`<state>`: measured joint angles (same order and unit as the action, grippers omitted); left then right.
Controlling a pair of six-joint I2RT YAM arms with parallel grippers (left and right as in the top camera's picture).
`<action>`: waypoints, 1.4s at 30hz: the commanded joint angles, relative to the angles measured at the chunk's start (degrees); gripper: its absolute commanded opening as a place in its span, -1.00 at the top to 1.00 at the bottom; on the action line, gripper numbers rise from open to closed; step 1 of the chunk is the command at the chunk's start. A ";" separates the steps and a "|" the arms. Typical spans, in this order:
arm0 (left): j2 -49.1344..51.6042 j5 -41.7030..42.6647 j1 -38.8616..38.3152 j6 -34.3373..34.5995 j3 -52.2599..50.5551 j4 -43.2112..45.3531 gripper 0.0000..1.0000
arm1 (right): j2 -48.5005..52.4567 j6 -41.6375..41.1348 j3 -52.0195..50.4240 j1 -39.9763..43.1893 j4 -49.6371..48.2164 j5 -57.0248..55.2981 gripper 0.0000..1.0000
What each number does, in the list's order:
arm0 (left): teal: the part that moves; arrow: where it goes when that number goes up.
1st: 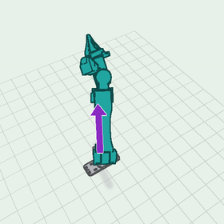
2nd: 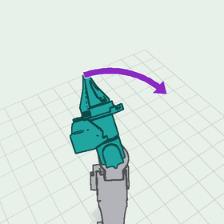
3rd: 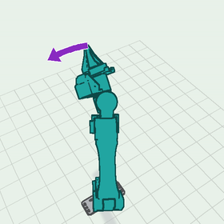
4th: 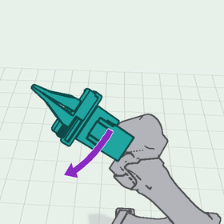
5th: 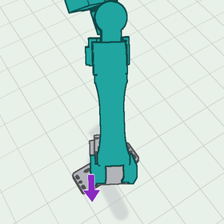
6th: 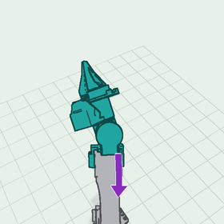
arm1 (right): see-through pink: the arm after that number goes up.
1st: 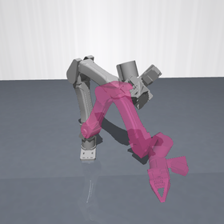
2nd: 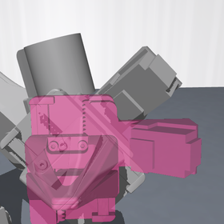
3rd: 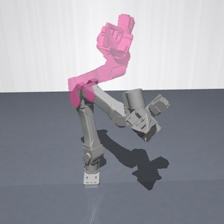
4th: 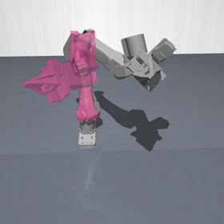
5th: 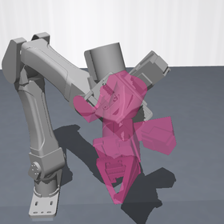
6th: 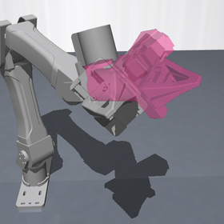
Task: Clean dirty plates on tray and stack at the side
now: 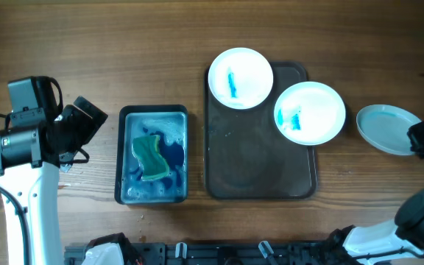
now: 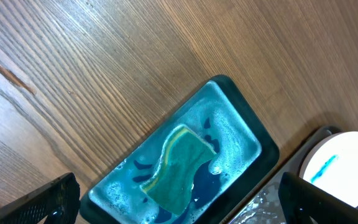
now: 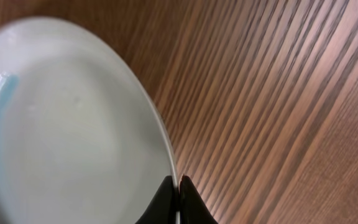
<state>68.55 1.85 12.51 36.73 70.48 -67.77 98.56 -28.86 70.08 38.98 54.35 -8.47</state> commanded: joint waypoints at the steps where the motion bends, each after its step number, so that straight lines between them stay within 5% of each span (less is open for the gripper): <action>1: -0.37 0.26 0.37 -0.33 0.74 0.00 -1.00 | 1.31 0.33 -3.67 -3.58 -0.98 -2.08 0.92; 15: -0.37 0.26 0.37 -0.33 0.74 0.00 -1.00 | -0.66 -2.60 -12.35 -17.86 -1.88 -7.08 0.88; 17: -0.37 0.26 0.37 -0.33 0.74 0.00 -1.00 | -2.23 -2.60 -11.50 -17.88 -0.83 -7.13 0.58; 22: -0.37 0.26 0.37 -0.33 0.74 0.00 -1.00 | -8.13 -1.27 -9.64 -17.97 -0.11 -3.74 0.41; 27: -0.37 0.26 0.37 -0.33 0.74 0.00 -1.00 | -14.78 16.17 -9.66 -18.32 -7.28 22.73 -0.02; 29: -0.37 0.26 0.37 -0.33 0.74 0.00 -1.00 | -15.04 19.89 -9.77 -19.65 -8.83 30.45 -0.03; 39: -0.37 0.26 0.37 -0.33 0.74 0.00 -1.00 | -6.01 15.19 -16.39 -23.98 -20.81 20.06 -0.05; 42: -0.37 0.26 0.37 -0.33 0.74 0.00 -1.00 | -3.37 15.13 -16.39 -23.98 -21.79 20.70 0.11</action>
<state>68.55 1.85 12.51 36.73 70.48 -67.77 92.33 -12.78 54.08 15.14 33.50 13.17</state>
